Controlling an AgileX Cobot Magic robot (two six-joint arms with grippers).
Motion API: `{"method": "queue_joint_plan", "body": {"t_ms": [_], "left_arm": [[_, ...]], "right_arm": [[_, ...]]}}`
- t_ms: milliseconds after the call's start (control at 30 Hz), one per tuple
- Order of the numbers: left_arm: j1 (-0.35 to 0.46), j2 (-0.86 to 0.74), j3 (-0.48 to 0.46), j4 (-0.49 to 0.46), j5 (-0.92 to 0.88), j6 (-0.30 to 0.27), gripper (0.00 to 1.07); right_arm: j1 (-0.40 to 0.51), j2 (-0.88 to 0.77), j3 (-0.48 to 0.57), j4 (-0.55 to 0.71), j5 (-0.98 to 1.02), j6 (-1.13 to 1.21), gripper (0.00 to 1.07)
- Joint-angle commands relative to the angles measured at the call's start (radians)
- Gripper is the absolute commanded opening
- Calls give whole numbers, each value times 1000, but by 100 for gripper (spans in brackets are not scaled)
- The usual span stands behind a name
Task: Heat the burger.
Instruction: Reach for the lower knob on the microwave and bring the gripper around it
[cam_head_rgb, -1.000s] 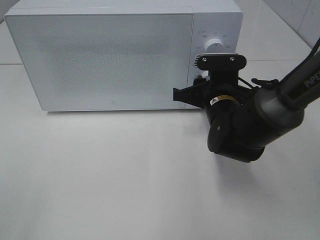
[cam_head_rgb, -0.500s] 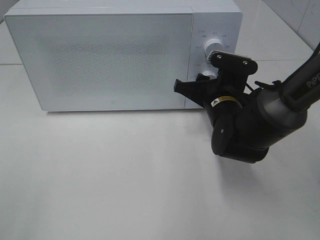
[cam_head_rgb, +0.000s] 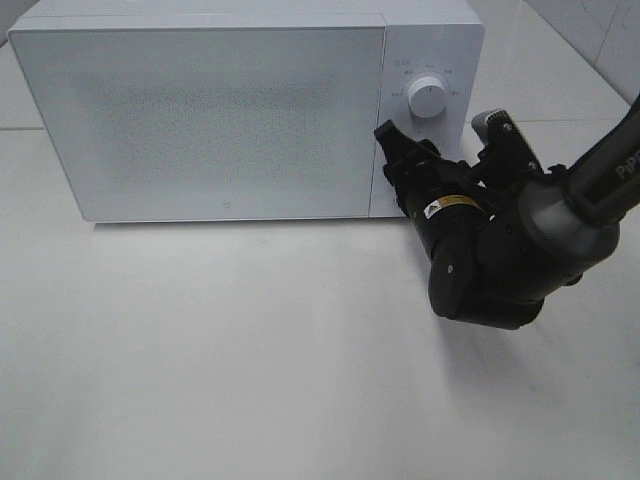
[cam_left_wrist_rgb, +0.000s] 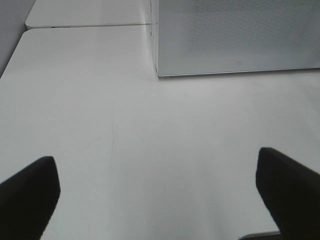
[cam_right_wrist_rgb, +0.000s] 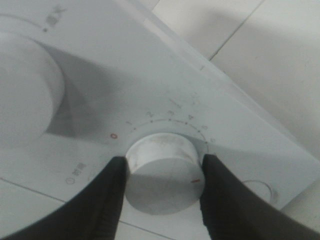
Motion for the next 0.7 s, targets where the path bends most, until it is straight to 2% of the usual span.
{"method": "queue_joint_plan", "body": {"t_ms": [33, 367, 700], "left_arm": [[3, -16, 3, -5, -3, -2, 100], [3, -16, 3, -5, -3, -2, 100], [3, -16, 3, -5, -3, -2, 100]], "right_arm": [[-2, -10, -53, -178, -214, 305, 0], [-2, -10, -53, -169, -213, 738, 0], [-2, -10, -53, -152, -213, 874, 0]]}}
